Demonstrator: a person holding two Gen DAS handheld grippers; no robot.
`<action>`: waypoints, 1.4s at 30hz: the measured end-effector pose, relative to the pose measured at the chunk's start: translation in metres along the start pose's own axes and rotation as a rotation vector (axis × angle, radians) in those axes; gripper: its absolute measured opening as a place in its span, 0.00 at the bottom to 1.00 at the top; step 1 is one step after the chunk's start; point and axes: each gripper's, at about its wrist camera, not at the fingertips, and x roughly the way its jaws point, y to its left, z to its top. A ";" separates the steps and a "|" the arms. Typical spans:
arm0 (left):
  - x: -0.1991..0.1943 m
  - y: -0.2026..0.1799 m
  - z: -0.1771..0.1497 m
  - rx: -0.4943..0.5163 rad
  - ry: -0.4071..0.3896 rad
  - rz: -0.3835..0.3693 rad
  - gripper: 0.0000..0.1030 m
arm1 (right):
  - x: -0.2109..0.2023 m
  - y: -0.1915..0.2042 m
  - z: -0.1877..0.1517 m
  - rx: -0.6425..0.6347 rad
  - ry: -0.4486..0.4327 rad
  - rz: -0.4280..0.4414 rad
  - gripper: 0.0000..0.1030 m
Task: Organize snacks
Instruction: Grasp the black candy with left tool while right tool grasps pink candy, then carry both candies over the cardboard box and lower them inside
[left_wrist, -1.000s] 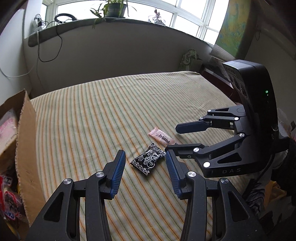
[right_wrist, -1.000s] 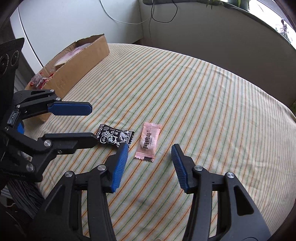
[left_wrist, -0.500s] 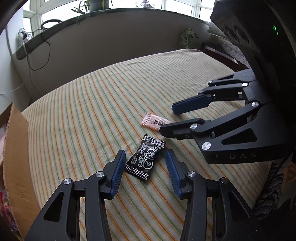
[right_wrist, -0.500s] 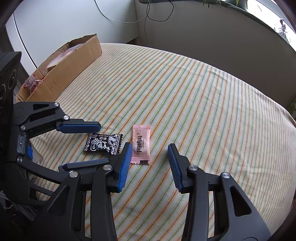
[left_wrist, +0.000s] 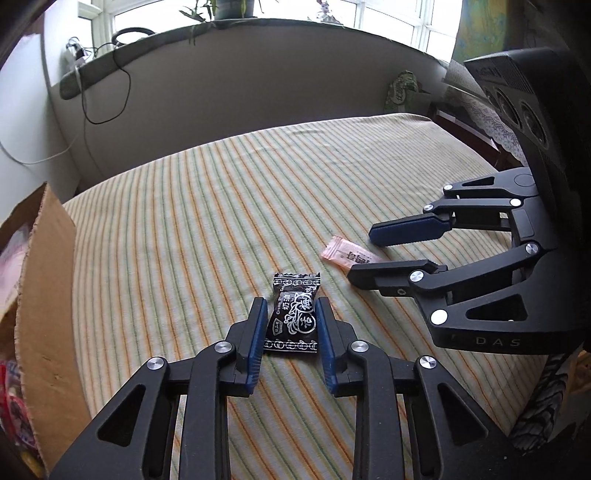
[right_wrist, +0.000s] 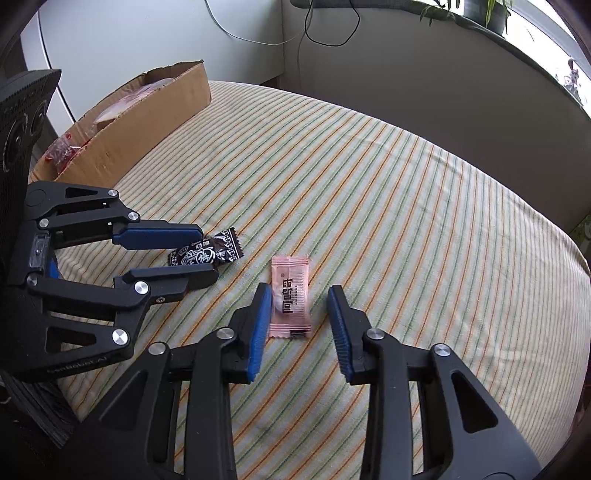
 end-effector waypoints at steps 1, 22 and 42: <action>0.000 0.003 0.000 -0.010 -0.001 -0.001 0.23 | 0.001 0.002 0.001 -0.005 -0.002 -0.003 0.21; -0.071 0.027 0.019 -0.095 -0.212 0.018 0.22 | -0.059 -0.001 0.022 0.075 -0.157 -0.002 0.20; -0.130 0.122 -0.005 -0.302 -0.357 0.139 0.22 | -0.076 0.100 0.079 -0.053 -0.258 0.140 0.20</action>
